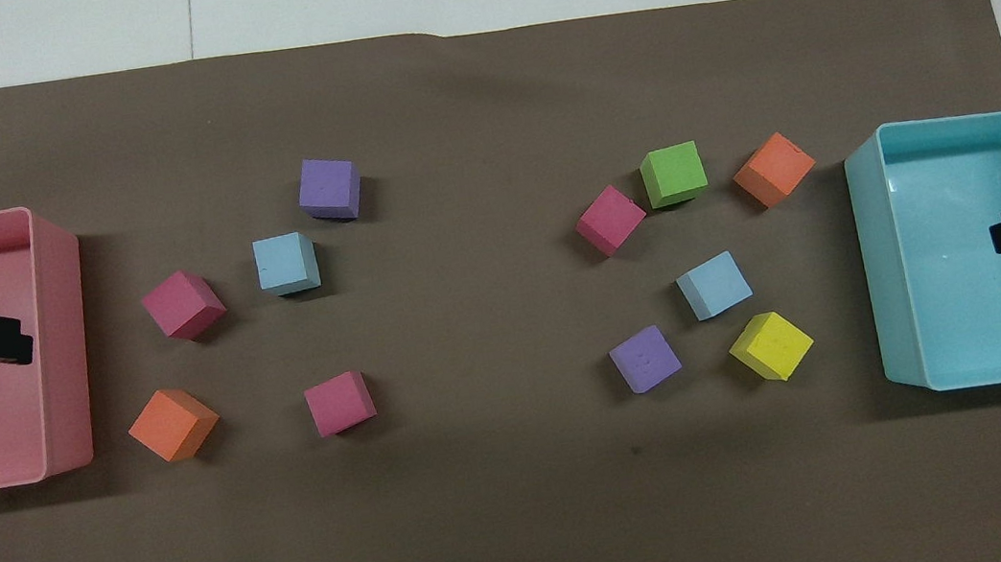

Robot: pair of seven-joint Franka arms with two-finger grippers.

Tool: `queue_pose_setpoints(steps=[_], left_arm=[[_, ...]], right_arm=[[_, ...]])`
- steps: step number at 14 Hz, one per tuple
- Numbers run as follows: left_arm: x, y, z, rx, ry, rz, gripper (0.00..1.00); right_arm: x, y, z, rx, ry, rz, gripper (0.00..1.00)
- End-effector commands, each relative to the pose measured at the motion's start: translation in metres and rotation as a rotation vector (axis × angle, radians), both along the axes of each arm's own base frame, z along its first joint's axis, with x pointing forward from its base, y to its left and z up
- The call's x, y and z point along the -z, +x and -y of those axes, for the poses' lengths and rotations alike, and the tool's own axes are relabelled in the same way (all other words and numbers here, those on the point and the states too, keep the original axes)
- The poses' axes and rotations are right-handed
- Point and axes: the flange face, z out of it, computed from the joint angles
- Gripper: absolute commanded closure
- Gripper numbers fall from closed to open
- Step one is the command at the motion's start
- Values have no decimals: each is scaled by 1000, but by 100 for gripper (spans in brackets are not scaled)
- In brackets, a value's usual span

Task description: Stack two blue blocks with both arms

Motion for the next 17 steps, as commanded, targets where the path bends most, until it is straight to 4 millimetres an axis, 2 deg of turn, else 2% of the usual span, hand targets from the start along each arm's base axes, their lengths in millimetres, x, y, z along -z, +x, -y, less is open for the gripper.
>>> queue_pose_setpoints(steps=[1,17], left_arm=[[-1,-2,-1,9,-4,-5,0],[-1,-2,0,0,-4,-8,0]], right_arm=[[-3,-4,0,23,13,3,0],[-2,-6,4,30,14,2,0]])
